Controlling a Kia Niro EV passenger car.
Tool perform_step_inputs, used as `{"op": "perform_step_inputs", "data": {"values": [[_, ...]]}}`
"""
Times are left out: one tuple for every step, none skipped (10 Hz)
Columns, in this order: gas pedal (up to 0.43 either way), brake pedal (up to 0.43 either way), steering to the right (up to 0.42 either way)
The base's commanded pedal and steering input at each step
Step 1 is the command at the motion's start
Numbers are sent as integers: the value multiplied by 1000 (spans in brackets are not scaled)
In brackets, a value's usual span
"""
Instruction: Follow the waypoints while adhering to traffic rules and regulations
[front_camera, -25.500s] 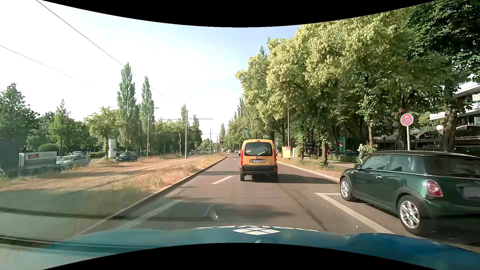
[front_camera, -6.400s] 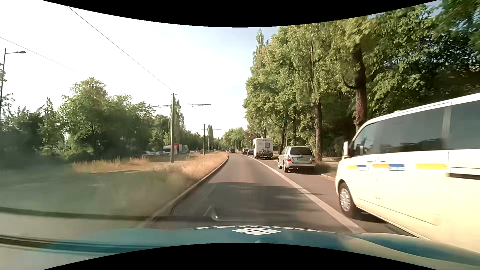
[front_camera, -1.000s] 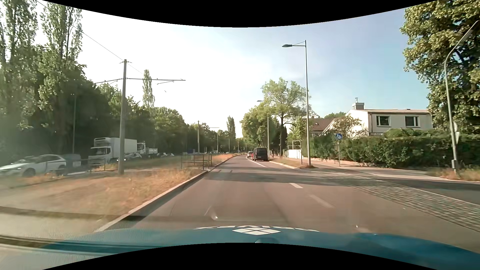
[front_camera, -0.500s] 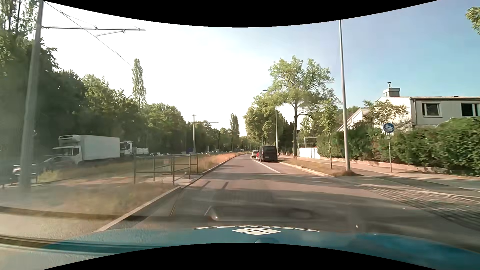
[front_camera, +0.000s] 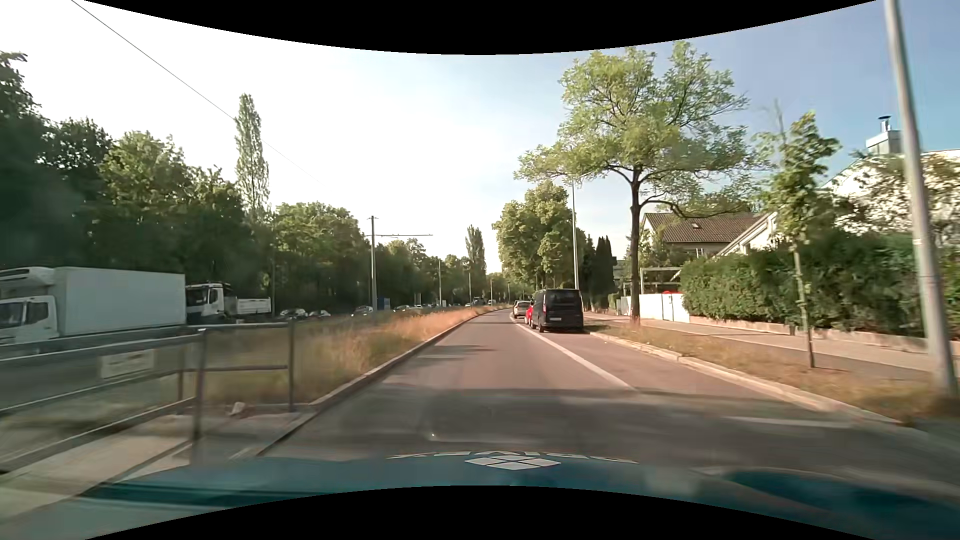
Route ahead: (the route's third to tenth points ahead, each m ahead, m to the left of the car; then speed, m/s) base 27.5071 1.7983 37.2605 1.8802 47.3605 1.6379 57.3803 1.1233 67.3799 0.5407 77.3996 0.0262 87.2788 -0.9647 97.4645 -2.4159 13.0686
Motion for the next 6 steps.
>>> {"op": "perform_step_inputs", "data": {"values": [[169,0,-13],[169,0,-11],[169,0,-11],[169,0,-11],[169,0,-11],[169,0,-11]]}}
